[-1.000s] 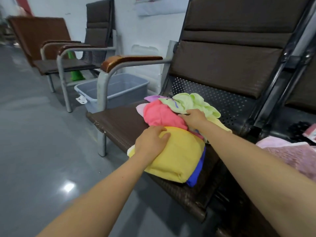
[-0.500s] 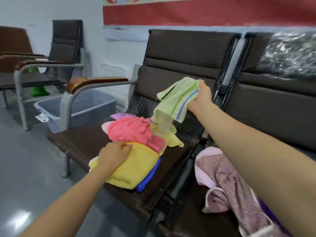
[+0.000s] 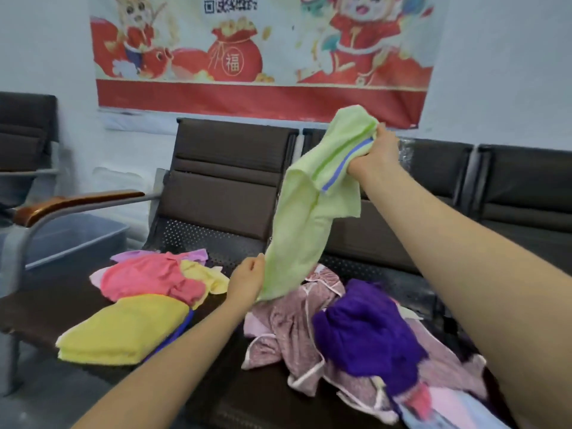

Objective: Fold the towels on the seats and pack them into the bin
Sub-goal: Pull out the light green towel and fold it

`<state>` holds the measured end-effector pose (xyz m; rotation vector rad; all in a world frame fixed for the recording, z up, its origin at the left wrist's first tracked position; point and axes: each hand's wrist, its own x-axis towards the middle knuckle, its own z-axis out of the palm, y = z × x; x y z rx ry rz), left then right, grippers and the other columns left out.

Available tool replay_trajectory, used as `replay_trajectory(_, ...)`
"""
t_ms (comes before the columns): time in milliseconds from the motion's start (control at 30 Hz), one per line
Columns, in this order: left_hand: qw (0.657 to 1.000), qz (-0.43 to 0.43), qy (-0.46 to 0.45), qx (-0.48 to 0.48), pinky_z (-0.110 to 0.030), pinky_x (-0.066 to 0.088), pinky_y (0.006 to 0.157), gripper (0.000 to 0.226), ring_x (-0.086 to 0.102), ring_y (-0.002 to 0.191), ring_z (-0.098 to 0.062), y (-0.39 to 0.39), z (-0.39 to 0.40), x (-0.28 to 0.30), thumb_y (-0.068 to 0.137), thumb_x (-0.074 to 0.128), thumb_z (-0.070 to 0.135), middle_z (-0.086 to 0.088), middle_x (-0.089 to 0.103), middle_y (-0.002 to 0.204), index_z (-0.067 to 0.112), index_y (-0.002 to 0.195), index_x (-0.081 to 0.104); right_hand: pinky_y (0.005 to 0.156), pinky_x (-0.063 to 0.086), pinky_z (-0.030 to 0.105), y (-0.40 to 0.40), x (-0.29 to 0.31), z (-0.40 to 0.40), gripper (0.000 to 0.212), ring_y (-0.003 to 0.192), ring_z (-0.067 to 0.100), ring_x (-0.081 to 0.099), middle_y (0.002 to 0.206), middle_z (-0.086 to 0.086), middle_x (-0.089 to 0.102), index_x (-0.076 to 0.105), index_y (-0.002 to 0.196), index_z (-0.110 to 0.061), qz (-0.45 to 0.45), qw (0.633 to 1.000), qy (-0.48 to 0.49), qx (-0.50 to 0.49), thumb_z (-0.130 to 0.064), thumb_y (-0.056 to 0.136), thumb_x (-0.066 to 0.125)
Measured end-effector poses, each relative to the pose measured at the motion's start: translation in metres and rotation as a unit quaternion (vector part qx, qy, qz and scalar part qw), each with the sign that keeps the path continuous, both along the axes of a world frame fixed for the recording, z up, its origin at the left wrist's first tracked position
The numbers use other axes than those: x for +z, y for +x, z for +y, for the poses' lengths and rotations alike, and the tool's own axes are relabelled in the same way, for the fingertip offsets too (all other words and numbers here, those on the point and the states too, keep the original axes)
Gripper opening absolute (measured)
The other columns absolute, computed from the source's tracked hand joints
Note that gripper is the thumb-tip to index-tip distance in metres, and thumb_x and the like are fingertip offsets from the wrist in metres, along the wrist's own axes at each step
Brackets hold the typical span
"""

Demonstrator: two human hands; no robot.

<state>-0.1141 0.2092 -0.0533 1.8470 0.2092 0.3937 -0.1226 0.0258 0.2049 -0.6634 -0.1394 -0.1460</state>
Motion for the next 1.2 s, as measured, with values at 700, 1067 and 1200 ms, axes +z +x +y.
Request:
replay_trajectory(700, 0.824, 0.073, 0.497, -0.262, -0.038, 0.043, 0.091, 0.084, 0.050, 0.119, -0.020, 0.014, -0.111, -0.053, 0.066, 0.021, 0.091, 0.006, 0.058, 0.123, 0.034, 0.117, 0.055, 0.060, 0.036, 0.017, -0.090, -0.287, -0.183, 0.026, 0.081, 0.011, 0.053, 0.085, -0.004, 0.059, 0.054, 0.076, -0.021, 0.182, 0.663, -0.726, 0.018, -0.034, 0.097, 0.050)
replay_trajectory(1067, 0.965, -0.053, 0.131, -0.223, -0.029, 0.043, 0.071, 0.022, 0.059, 0.081, -0.014, -0.026, -0.117, 0.006, 0.092, 0.056, 0.037, 0.003, 0.066, 0.081, 0.024, 0.078, 0.066, 0.055, 0.042, 0.012, -0.074, -0.275, -0.183, 0.030, 0.063, 0.007, 0.056, 0.066, -0.002, 0.059, 0.058, 0.071, -0.015, 0.154, 0.865, -0.474, -0.061, -0.024, 0.098, 0.052)
replay_trajectory(1200, 0.855, 0.127, -0.402, -0.300, -0.030, 0.049, 0.073, 0.032, 0.064, 0.072, -0.021, -0.057, -0.133, 0.039, 0.095, 0.048, 0.029, -0.008, 0.065, 0.078, 0.011, 0.078, 0.067, 0.067, 0.057, 0.032, -0.068, -0.249, -0.182, 0.023, 0.071, 0.022, 0.070, 0.080, 0.010, 0.071, 0.065, 0.092, -0.009, 0.163, 0.959, -0.225, -0.057, -0.028, 0.098, 0.053)
